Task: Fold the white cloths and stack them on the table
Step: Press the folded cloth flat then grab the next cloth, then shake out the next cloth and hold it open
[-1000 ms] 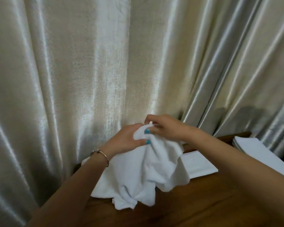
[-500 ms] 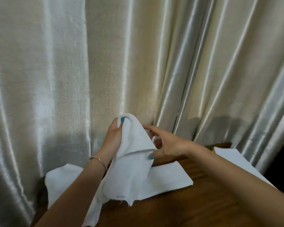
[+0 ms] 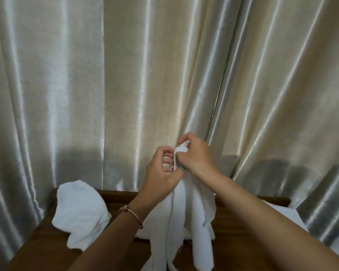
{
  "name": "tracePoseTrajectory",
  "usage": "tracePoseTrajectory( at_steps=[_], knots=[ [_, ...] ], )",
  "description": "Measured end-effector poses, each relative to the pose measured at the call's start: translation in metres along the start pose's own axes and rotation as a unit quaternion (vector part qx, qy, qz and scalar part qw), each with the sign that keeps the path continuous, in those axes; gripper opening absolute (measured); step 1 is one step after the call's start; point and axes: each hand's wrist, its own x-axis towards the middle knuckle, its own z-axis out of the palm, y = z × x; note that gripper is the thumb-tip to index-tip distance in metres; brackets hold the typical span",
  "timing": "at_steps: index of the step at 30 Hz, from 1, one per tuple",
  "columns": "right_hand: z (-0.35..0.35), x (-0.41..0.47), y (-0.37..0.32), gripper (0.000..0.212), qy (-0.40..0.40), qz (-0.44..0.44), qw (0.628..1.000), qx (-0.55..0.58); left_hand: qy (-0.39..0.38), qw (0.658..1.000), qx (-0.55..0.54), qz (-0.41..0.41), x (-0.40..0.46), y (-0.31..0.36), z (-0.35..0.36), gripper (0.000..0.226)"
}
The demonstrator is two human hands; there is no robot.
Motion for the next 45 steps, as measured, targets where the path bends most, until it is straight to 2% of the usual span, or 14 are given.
tracePoseTrajectory(
  at_steps=[3,5,8,11,15,16,18,22,26,30,34,39,42,45],
  knots=[
    [-0.018,0.002,0.002,0.033,-0.014,0.014,0.999,-0.042,-0.070,0.992,0.104,-0.003,-0.001,0.004,0.013,0.070],
    [-0.029,0.007,0.002,0.031,-0.018,0.044,0.998,-0.046,-0.072,0.989,0.131,-0.012,0.001,0.003,0.021,0.072],
    [-0.053,0.013,0.002,0.026,0.008,0.063,0.998,-0.020,-0.030,0.986,0.165,-0.023,0.006,-0.001,0.024,0.047],
    [-0.086,0.019,0.001,0.022,0.025,0.073,0.996,0.041,-0.115,0.956,0.270,-0.011,0.008,-0.017,0.015,0.021],
    [-0.135,0.035,0.013,0.043,-0.139,0.243,0.951,0.130,-0.222,0.911,0.342,-0.068,0.013,-0.045,-0.004,0.011],
    [-0.144,0.036,0.018,0.049,-0.180,0.283,0.932,0.141,-0.245,0.898,0.356,-0.084,0.016,-0.055,-0.011,0.013],
    [-0.158,0.036,0.027,0.035,-0.214,0.311,0.904,0.203,-0.261,0.890,0.357,-0.110,0.022,-0.076,-0.026,0.024],
    [-0.173,0.031,0.050,0.030,-0.171,0.300,0.891,0.293,-0.213,0.903,0.362,-0.088,0.025,-0.108,-0.052,0.046],
    [-0.164,0.023,0.079,0.038,-0.052,0.209,0.956,0.201,-0.119,0.924,0.358,-0.060,0.036,-0.104,-0.072,0.044],
    [-0.158,0.015,0.100,0.017,-0.006,0.116,0.993,0.005,-0.129,0.907,0.400,-0.016,0.054,-0.105,-0.097,0.041],
    [-0.146,0.016,0.117,0.013,-0.066,0.090,0.984,-0.137,-0.108,0.892,0.438,-0.038,0.063,-0.108,-0.104,0.026],
    [-0.131,0.023,0.128,0.028,-0.052,0.107,0.903,-0.412,-0.084,0.897,0.433,-0.040,0.072,-0.101,-0.094,0.039],
    [-0.124,0.024,0.128,0.028,-0.038,0.131,0.894,-0.426,-0.099,0.912,0.388,-0.085,0.080,-0.095,-0.086,0.044],
    [-0.110,0.026,0.123,0.025,-0.020,0.137,0.926,-0.351,-0.090,0.955,0.221,-0.174,0.085,-0.079,-0.068,0.036]
  ],
)
